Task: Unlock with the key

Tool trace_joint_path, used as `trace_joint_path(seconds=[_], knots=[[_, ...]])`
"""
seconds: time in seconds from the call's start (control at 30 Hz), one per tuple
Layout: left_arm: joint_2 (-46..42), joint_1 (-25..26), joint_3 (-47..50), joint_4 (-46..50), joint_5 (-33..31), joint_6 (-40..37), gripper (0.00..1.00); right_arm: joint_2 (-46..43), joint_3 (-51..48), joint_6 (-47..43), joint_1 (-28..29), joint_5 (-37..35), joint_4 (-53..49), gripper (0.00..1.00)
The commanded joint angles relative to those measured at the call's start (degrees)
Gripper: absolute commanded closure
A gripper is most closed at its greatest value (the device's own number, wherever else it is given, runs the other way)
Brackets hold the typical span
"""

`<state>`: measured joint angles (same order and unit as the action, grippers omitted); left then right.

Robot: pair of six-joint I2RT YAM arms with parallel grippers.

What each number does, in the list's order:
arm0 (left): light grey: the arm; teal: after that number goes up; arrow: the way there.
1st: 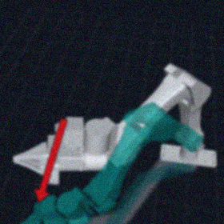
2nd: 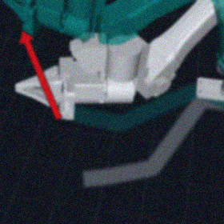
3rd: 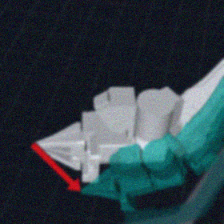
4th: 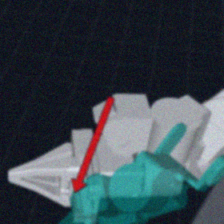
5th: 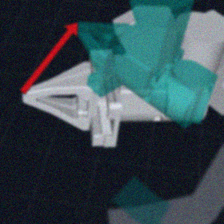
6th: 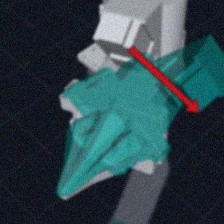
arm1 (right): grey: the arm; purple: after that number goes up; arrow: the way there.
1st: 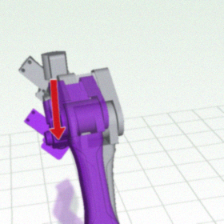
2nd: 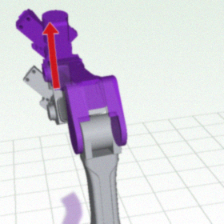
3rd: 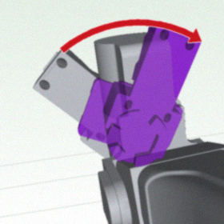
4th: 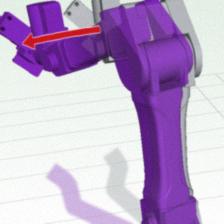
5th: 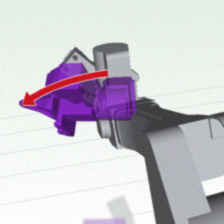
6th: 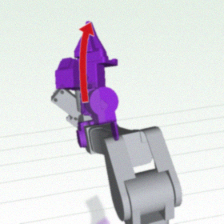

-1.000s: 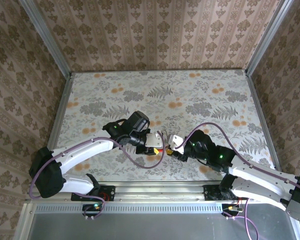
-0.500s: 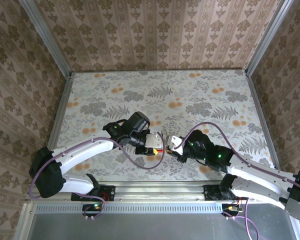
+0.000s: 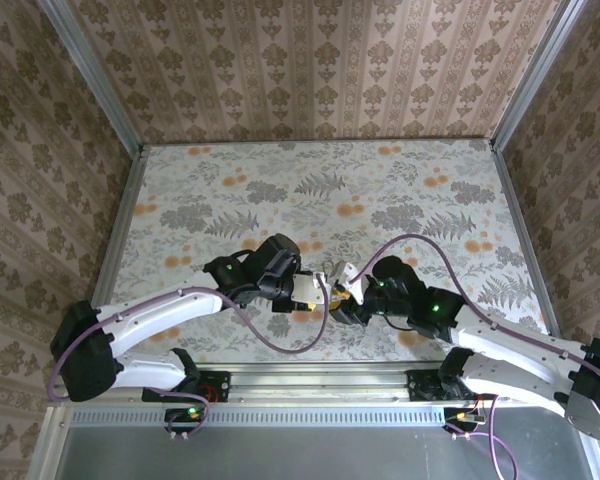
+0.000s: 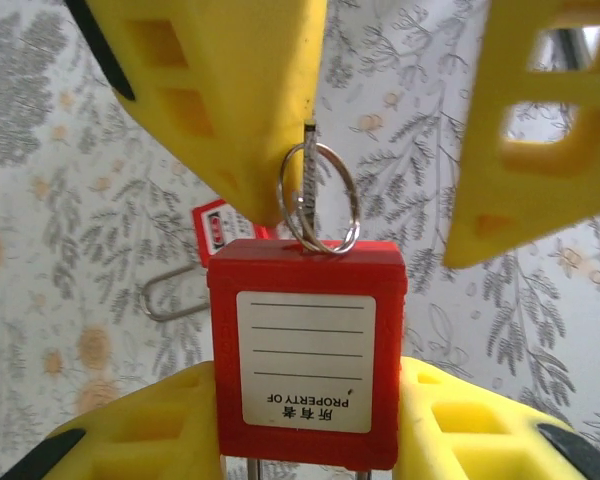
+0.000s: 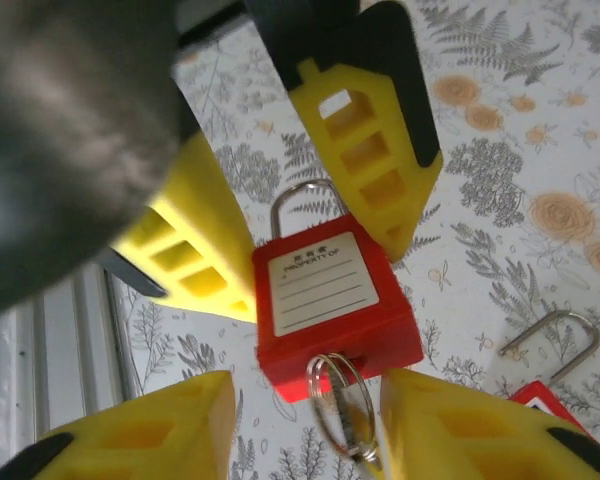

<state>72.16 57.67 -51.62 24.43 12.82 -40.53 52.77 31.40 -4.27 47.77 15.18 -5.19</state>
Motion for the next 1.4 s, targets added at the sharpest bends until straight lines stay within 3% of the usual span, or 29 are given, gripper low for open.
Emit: trace_joint_path(seconds=[0.0, 0.27, 0.37, 0.43, 0.63, 0.73, 1.0, 1.17, 1.37], knots=[[-1.4, 0.1, 0.5, -3.1, -1.4, -0.2, 1.0, -4.8, -1.1, 9.3, -2.6, 2.9, 1.8, 0.44], [-1.5, 0.2, 0.6, -3.6, -1.7, 0.1, 1.0, -13.3, -4.9, 31.4, -11.3, 7.0, 0.5, 0.26], [-1.6, 0.2, 0.4, -3.1, -0.4, 0.1, 1.0, -13.9, -6.3, 33.4, -11.5, 9.7, 3.6, 0.18], [-1.4, 0.2, -0.1, -2.1, 0.5, 0.0, 1.0, -14.4, -7.5, 29.8, -11.1, 11.2, 5.8, 0.18], [-1.3, 0.2, -0.8, -0.2, 1.3, 0.1, 1.0, -16.0, -9.3, 13.9, -5.6, 3.6, 5.7, 0.14], [-1.2, 0.2, -0.8, -0.1, 1.4, 0.0, 1.0, -14.3, -8.7, 6.4, -2.3, -1.3, 4.8, 0.13], [-1.1, 0.4, -0.9, 0.7, 3.1, -0.5, 1.0, -7.2, -9.9, -9.1, 2.5, -6.2, 12.3, 0.15], [-1.1, 0.7, -0.8, 1.3, 3.0, -0.7, 1.0, -6.3, -12.1, -14.4, 2.6, -8.1, 19.2, 0.14], [-0.7, 0.8, -1.0, 1.2, 3.7, -0.8, 1.0, -4.7, -12.1, -16.1, 2.5, -4.7, 20.6, 0.14]])
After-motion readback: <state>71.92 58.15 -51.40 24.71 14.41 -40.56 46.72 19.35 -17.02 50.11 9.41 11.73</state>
